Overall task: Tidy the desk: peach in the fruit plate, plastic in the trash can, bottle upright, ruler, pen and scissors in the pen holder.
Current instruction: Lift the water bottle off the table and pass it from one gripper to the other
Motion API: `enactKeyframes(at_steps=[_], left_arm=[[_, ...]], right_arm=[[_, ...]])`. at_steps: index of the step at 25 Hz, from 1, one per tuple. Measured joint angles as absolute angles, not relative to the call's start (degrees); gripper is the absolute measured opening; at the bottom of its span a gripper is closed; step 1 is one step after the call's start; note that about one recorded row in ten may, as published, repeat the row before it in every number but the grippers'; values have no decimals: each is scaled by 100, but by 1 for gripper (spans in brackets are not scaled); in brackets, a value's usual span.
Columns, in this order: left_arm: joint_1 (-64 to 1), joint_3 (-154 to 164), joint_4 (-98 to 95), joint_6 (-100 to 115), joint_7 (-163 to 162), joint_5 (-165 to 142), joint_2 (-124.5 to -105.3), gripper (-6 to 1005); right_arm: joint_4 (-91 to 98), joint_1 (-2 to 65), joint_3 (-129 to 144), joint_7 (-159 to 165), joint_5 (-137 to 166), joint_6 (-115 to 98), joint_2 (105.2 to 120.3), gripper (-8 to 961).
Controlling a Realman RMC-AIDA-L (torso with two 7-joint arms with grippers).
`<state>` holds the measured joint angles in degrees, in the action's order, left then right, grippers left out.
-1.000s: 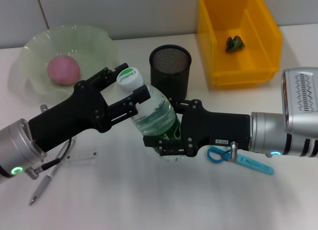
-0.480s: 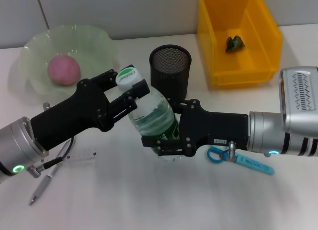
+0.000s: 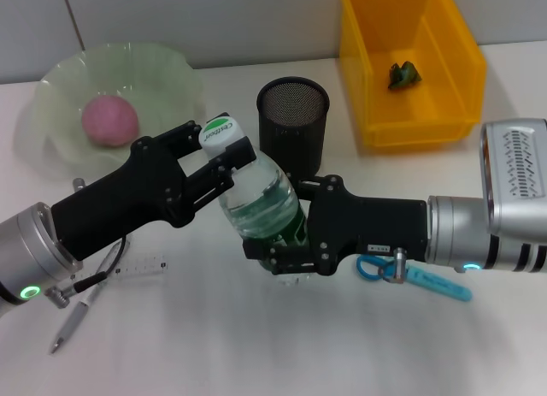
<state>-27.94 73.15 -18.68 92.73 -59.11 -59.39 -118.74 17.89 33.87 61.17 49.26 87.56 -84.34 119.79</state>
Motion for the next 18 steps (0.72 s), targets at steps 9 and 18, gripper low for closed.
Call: enactKeyframes(at_steps=[9,18], left_arm=[[-2796,7309,-1870,9307,-5925,-5935,-11873,449],[-2787,7291,-1872,9341,-5854,-5925,-11869,451]], right_arm=[[1781,3339,6100,4872,8679,-8481,11980,845],[1821,3054,6076,4868,8401,-8530,11952,845]])
